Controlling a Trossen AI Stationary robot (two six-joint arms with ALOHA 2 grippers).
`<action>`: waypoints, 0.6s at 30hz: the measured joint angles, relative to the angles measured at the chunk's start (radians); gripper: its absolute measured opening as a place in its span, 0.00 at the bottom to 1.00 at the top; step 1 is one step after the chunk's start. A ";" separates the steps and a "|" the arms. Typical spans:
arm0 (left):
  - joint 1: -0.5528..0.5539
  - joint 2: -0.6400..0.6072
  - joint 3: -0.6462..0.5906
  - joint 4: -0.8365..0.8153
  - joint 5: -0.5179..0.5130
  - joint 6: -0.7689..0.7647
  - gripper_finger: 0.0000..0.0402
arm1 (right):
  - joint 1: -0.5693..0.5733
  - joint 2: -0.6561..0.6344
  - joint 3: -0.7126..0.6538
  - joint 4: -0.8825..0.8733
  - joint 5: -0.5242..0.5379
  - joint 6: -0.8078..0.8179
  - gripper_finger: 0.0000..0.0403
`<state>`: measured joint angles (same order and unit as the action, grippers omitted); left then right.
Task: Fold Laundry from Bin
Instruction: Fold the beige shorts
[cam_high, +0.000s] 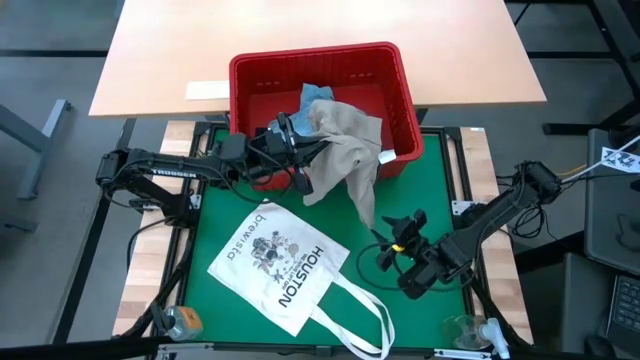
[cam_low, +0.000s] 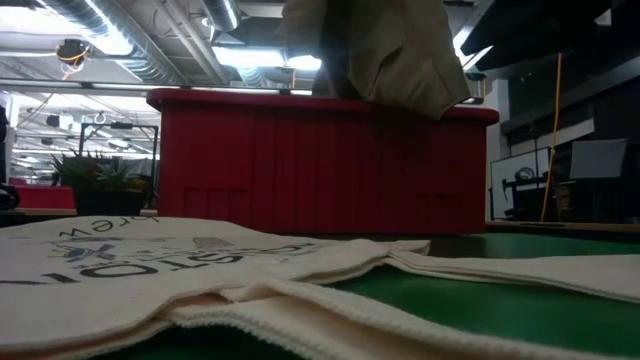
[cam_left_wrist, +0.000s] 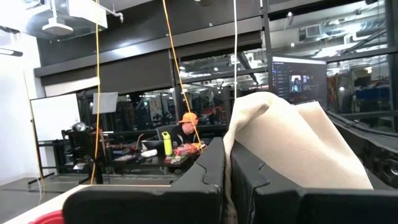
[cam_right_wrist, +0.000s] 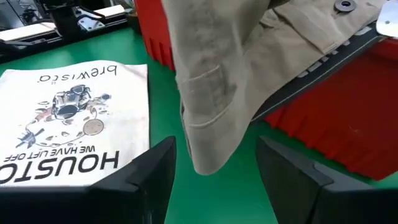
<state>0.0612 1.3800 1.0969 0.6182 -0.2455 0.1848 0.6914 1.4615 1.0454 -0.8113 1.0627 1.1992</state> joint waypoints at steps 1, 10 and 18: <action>0.000 0.000 0.000 0.000 0.000 0.000 0.00 | 0.000 0.007 0.000 0.004 0.013 0.000 0.55; 0.000 0.000 0.000 0.003 0.000 0.000 0.00 | -0.051 0.048 0.001 0.004 0.027 0.000 0.55; 0.000 0.000 0.000 0.003 0.000 0.000 0.00 | -0.110 0.055 0.001 0.015 -0.006 -0.030 0.55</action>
<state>0.0612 1.3800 1.0969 0.6212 -0.2455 0.1844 0.5809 1.5169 1.0462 -0.7960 1.0565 1.1695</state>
